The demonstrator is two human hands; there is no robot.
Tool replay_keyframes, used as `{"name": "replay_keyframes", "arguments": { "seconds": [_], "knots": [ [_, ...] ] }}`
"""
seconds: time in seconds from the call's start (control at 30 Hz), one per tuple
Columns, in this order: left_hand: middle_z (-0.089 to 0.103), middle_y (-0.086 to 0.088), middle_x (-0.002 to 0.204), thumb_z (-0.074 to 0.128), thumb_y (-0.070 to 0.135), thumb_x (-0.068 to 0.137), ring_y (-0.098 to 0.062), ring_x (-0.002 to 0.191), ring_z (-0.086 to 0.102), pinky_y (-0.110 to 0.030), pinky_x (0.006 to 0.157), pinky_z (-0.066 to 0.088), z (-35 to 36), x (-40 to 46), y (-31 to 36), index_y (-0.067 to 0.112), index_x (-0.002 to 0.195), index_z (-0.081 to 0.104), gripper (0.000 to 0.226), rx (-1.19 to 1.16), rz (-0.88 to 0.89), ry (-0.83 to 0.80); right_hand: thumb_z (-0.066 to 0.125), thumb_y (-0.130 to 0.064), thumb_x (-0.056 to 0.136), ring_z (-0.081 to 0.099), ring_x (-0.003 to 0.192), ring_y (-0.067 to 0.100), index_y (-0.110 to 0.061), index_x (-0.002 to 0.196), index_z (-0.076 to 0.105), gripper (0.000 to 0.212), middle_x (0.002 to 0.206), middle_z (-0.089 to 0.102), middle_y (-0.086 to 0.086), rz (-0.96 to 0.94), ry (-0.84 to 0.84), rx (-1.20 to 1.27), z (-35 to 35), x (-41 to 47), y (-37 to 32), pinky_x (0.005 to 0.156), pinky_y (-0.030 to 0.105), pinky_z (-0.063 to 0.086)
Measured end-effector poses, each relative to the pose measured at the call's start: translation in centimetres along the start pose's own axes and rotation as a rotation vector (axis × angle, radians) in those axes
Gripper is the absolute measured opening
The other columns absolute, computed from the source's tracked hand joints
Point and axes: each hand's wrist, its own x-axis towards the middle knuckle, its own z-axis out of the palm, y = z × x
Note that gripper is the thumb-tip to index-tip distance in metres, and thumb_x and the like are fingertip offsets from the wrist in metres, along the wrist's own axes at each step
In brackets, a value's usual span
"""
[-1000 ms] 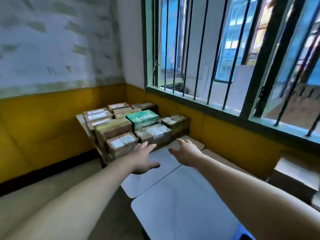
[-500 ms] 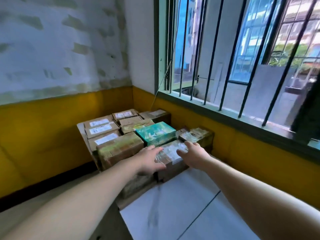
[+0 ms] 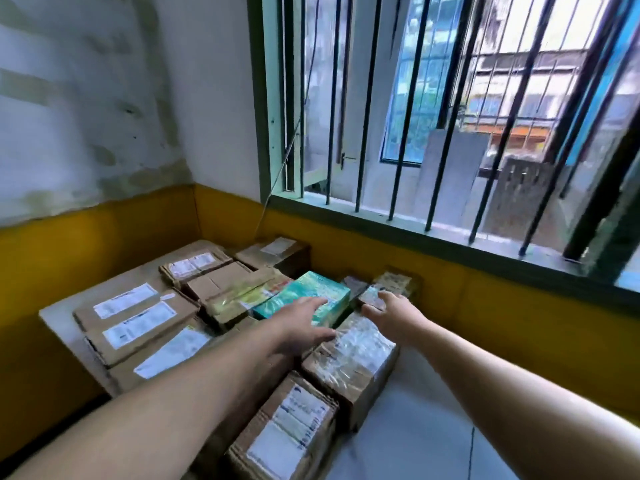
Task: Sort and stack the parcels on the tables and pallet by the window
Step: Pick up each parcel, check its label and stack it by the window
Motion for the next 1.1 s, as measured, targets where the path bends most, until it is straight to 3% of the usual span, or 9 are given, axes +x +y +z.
{"name": "replay_keyframes", "arguments": {
  "seconds": [0.1,0.33,0.53,0.77,1.0,1.1],
  "knots": [
    [0.023,-0.002,0.158,0.064,0.045,0.087,-0.021,0.143,0.025,-0.038,0.117,0.024,-0.3,3.1,-0.4,0.029,0.151,0.024,0.076,0.013,0.065,-0.022,0.051,-0.055,0.095,0.050,0.127,0.032,-0.020,0.151,0.033,0.069,0.150,0.039,0.016,0.042,0.025,0.026,-0.4,1.6,0.1,0.104,0.042,0.045],
    [0.021,-0.004,0.158,0.060,0.044,0.090,-0.021,0.145,0.020,-0.035,0.118,0.020,0.4,12.3,0.3,0.024,0.152,0.022,0.076,0.147,0.166,-0.102,0.050,-0.059,0.093,0.056,0.122,0.031,-0.024,0.152,0.032,0.071,0.150,0.038,0.014,0.192,0.037,0.072,-0.5,8.5,3.1,0.101,0.044,0.049],
    [0.021,-0.004,0.158,0.058,0.047,0.090,-0.020,0.145,0.020,-0.029,0.116,0.017,2.6,21.0,0.9,0.022,0.152,0.021,0.076,0.233,0.170,-0.181,0.049,-0.057,0.094,0.041,0.136,0.033,-0.020,0.154,0.026,0.074,0.156,0.026,0.014,0.320,0.032,0.127,1.2,15.0,6.8,0.110,0.042,0.039],
    [0.022,-0.006,0.157,0.062,0.050,0.085,-0.024,0.143,0.026,-0.036,0.117,0.024,5.8,29.2,1.5,0.026,0.152,0.017,0.084,0.243,0.121,-0.323,0.053,-0.054,0.094,0.035,0.141,0.036,-0.024,0.157,0.013,0.081,0.162,0.008,0.016,0.434,0.048,0.224,3.3,20.0,9.1,0.112,0.042,0.036],
    [0.044,-0.009,0.146,0.065,0.043,0.086,-0.023,0.127,0.049,-0.023,0.098,0.038,8.2,34.5,2.2,0.029,0.154,0.007,0.090,0.138,0.052,-0.431,0.057,-0.056,0.092,0.045,0.135,0.033,-0.030,0.156,-0.008,0.095,0.158,0.024,0.018,0.495,0.013,0.401,4.7,23.4,11.6,0.103,0.042,0.047],
    [0.047,-0.012,0.143,0.066,0.043,0.086,-0.024,0.120,0.053,-0.022,0.092,0.040,9.0,35.4,2.0,0.040,0.152,-0.001,0.095,0.066,0.043,-0.458,0.060,-0.049,0.093,0.061,0.115,0.027,-0.033,0.155,-0.012,0.096,0.142,0.051,0.010,0.493,0.042,0.530,5.0,24.0,12.1,0.092,0.036,0.052]
  ]
}}
